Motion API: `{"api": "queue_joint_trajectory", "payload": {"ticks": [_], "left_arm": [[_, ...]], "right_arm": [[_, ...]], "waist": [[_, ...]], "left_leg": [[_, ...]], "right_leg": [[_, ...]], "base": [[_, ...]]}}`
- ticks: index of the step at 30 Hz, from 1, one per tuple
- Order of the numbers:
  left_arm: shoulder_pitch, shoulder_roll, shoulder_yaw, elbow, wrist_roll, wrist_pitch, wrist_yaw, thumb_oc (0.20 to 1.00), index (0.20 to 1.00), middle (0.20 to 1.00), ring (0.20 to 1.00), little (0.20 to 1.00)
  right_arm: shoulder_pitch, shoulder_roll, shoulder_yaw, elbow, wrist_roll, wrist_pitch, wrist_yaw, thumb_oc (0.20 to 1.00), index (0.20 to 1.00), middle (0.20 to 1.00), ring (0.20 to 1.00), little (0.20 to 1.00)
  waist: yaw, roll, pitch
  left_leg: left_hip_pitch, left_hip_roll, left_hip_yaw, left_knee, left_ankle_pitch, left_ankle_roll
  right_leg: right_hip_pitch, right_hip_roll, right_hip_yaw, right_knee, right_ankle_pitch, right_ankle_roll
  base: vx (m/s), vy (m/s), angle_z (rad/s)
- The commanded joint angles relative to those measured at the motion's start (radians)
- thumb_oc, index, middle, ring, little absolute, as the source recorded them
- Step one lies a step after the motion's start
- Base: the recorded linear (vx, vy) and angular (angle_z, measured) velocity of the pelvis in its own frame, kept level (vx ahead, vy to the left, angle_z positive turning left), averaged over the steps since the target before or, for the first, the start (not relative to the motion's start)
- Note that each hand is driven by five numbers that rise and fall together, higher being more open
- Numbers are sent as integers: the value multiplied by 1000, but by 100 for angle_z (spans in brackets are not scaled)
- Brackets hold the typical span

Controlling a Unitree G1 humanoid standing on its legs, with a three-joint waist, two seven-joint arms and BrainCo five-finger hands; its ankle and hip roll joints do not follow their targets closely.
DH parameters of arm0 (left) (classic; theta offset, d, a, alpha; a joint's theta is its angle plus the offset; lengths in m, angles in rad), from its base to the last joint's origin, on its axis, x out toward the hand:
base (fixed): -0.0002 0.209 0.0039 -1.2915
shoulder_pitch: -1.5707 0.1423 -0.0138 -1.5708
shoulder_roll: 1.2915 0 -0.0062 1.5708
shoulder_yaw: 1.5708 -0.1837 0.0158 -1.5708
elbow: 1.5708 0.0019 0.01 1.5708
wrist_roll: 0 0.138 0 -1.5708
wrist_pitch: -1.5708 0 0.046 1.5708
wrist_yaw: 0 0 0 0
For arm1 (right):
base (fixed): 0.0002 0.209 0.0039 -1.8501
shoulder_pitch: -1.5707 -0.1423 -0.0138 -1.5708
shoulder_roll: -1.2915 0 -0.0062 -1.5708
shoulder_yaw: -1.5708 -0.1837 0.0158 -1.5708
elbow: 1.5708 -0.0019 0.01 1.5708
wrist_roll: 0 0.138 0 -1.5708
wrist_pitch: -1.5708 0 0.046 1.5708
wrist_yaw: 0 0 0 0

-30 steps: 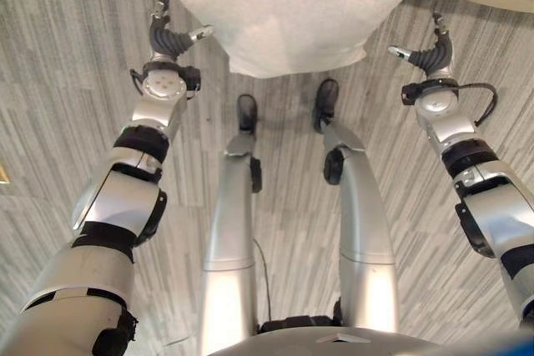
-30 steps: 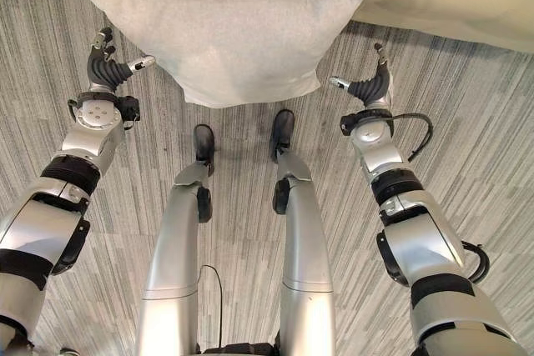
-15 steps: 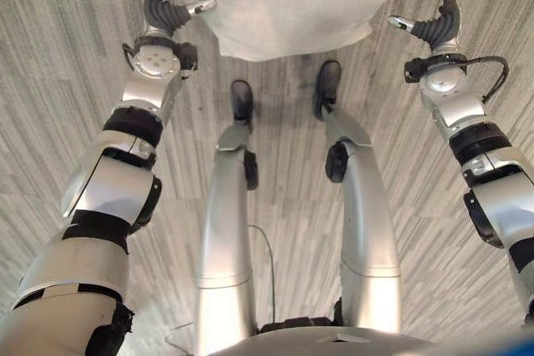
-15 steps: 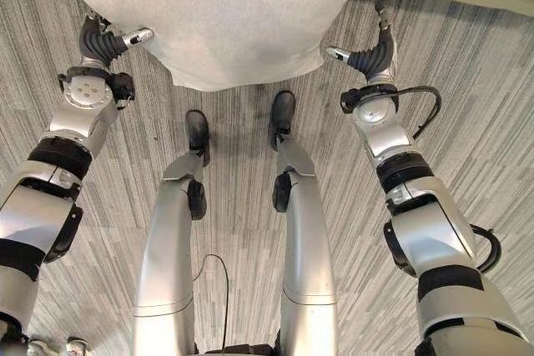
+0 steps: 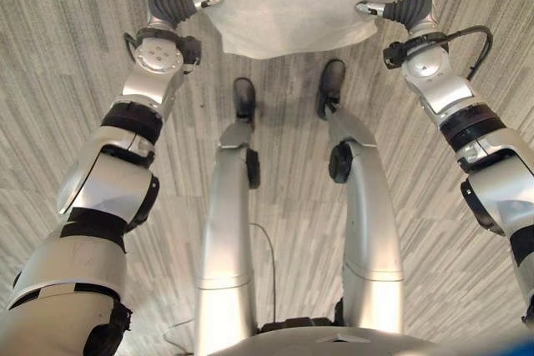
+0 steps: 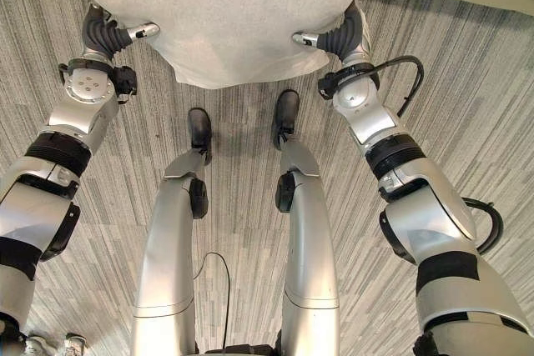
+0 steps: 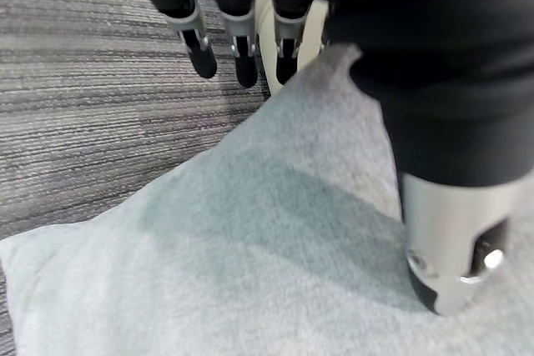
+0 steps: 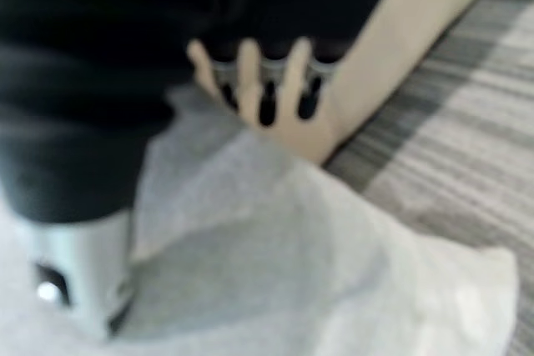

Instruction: Pick up all the scattered cushions and arrange them neatly on the sofa.

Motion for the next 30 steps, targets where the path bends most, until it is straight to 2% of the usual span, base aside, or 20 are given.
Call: {"api": "queue_joint_trajectory", "payload": {"ticks": [1,2,6,7,8,9,13,19,24,25,27,30], "left_arm": [[64,-42,29,-2,5,-54,25,1000,1000,1000,1000,1000],[64,-42,29,-2,5,-54,25,1000,1000,1000,1000,1000],[43,-85,31,-7,-23,-58,48,1000,1000,1000,1000,1000],[40,-94,32,-8,-22,-59,52,752,752,752,752,752],[40,-102,34,-12,-22,-60,56,511,511,511,511,511],[41,-110,36,-16,-25,-61,58,200,200,200,200,200],[49,-128,43,-50,-45,-75,64,200,200,200,200,200],[83,-129,68,-95,-58,-82,63,200,200,200,200,200],[139,-152,101,-155,-50,-88,52,200,200,200,200,200],[161,-160,115,-180,-45,-92,46,200,200,200,200,200],[297,-199,171,-308,-16,-108,46,200,200,200,200,200],[382,-222,201,-378,0,-114,41,200,200,200,200,200]], "right_arm": [[4,102,45,-30,-27,-47,1,1000,1000,1000,1000,1000],[4,102,45,-30,-27,-47,1,1000,1000,1000,1000,1000],[-20,208,78,-60,-32,-58,6,1000,1000,1000,1000,1000],[-24,225,80,-68,-33,-61,5,711,711,711,711,711],[-24,238,80,-76,-33,-65,9,514,514,514,514,514],[-26,250,78,-87,-31,-69,9,200,200,200,200,200],[-22,278,56,-139,-18,-91,1,200,200,200,200,200],[6,244,-1,-217,-27,-105,-5,200,200,200,200,200],[72,211,-63,-256,-32,-108,-5,200,200,200,200,200],[98,202,-80,-268,-35,-112,-3,200,200,200,200,200],[218,172,-144,-340,-61,-108,16,200,200,200,200,200],[297,155,-186,-378,-71,-109,29,200,200,200,200,200]], "waist": [[-15,61,-91],[-15,61,-91],[-6,67,-88],[-6,68,-88],[-5,69,-89],[-5,70,-90],[-5,70,-92],[-10,70,-107],[-22,68,-163],[-22,69,-173],[-23,72,-185],[-21,75,-191]], "left_leg": [[-5,-38,-43,-35,15,7],[-5,-38,-43,-35,15,7],[-9,-40,-45,-21,15,7],[-10,-40,-46,-20,16,6],[-10,-40,-47,-20,16,7],[-9,-40,-49,-21,17,7],[-8,-39,-54,-13,16,6],[-8,-38,-55,-1,15,4],[7,-34,-40,-55,24,-3],[33,-32,-39,-83,27,-6],[192,-29,-51,-199,34,-10],[300,-25,-67,-270,43,-17]], "right_leg": [[46,16,-9,73,-105,86],[46,16,-9,73,-105,86],[46,21,-15,85,-105,83],[46,21,-15,85,-105,83],[46,22,-15,85,-105,83],[46,23,-15,87,-105,83],[46,28,-17,93,-103,82],[46,37,-17,104,-102,79],[48,41,-12,87,-100,75],[73,43,-13,72,-104,74],[226,46,-23,-21,-109,70],[331,40,-33,-83,-105,71]], "base": [[0,0,0],[0,0,0],[0,0,0],[0,0,0],[0,0,0],[0,0,0],[0,0,0],[0,0,0],[-6,-5,1],[-83,-31,7],[-116,-56,5],[-47,-28,10]]}}
